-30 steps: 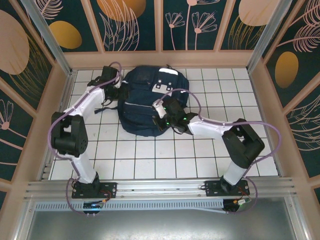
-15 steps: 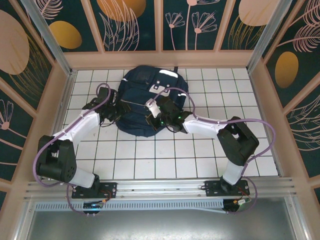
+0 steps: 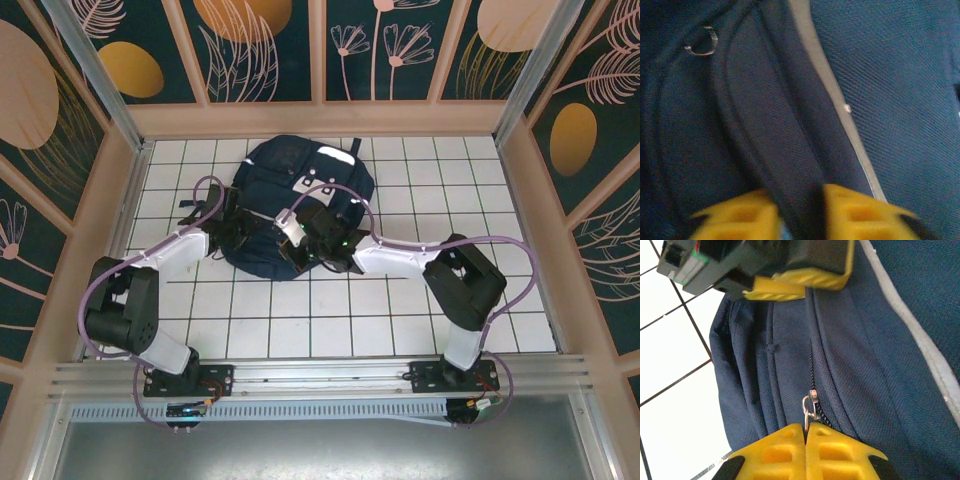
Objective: Pack books, pencil case, and school supplies into a backpack
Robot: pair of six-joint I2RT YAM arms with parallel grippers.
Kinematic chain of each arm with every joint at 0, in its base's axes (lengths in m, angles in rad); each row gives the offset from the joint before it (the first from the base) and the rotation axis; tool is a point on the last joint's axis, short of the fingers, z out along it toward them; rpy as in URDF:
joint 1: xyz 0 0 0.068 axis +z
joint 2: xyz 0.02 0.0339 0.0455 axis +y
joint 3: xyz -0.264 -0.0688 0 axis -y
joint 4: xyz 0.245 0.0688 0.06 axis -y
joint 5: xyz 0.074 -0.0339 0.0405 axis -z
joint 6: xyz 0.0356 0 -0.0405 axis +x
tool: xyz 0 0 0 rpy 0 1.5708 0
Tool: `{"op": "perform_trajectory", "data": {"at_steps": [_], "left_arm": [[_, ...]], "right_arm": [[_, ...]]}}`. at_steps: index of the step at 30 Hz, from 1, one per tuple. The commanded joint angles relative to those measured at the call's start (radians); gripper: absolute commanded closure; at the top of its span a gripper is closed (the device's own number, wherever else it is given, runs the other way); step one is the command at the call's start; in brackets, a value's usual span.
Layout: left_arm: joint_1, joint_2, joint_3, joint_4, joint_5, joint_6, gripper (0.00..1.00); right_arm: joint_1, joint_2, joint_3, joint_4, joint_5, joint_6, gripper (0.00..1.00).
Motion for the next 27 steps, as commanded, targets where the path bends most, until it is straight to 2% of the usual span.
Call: {"op": "perform_trajectory", "data": {"at_steps": [1, 4, 7, 12, 15, 18, 21, 23, 24, 25, 26, 27], "left_arm": [[0.025, -0.012, 0.002, 0.048, -0.055, 0.065, 1.00], [0.040, -0.065, -0.001, 0.066, -0.035, 0.230, 1.00], [0.040, -0.087, 0.016, 0.012, -0.024, 0.414, 1.00], [0.047, -0.066, -0.010, 0.008, 0.074, 0.624, 1.00], [0.047, -0.028, 0.010, -0.021, 0.165, 0.728, 1.00], [0.046, -0.001, 0.028, -0.063, 0.178, 0.824, 1.00], [0.046, 0.006, 0.048, -0.096, 0.161, 0.876, 1.00], [0.047, -0.001, 0.065, -0.101, 0.226, 0.908, 1.00], [0.046, -0.010, 0.078, -0.104, 0.259, 0.914, 1.00], [0.047, -0.021, 0.078, -0.101, 0.278, 0.914, 0.95], [0.046, -0.044, 0.079, -0.090, 0.294, 0.912, 0.79], [0.046, -0.076, 0.106, -0.074, 0.296, 0.900, 0.63]], "right_arm": [[0.034, -0.026, 0.011, -0.003, 0.035, -0.048, 1.00], [0.012, -0.089, -0.090, -0.008, 0.126, -0.075, 1.00], [-0.044, -0.151, -0.186, -0.005, 0.196, -0.055, 1.00], [-0.223, -0.245, -0.275, 0.013, 0.117, -0.003, 1.00], [-0.305, -0.223, -0.278, 0.045, 0.129, 0.000, 1.00], [-0.356, -0.153, -0.231, 0.054, 0.121, -0.009, 1.00], [-0.369, -0.109, -0.180, 0.038, 0.053, -0.027, 0.96], [-0.370, -0.131, -0.191, 0.059, 0.038, -0.019, 0.93], [-0.369, -0.154, -0.207, 0.079, 0.049, -0.009, 0.90], [-0.396, -0.176, -0.219, 0.087, 0.049, -0.003, 0.84], [-0.411, -0.209, -0.238, 0.103, 0.048, 0.002, 0.75], [-0.425, -0.245, -0.264, 0.129, 0.052, 0.013, 0.53]]}}
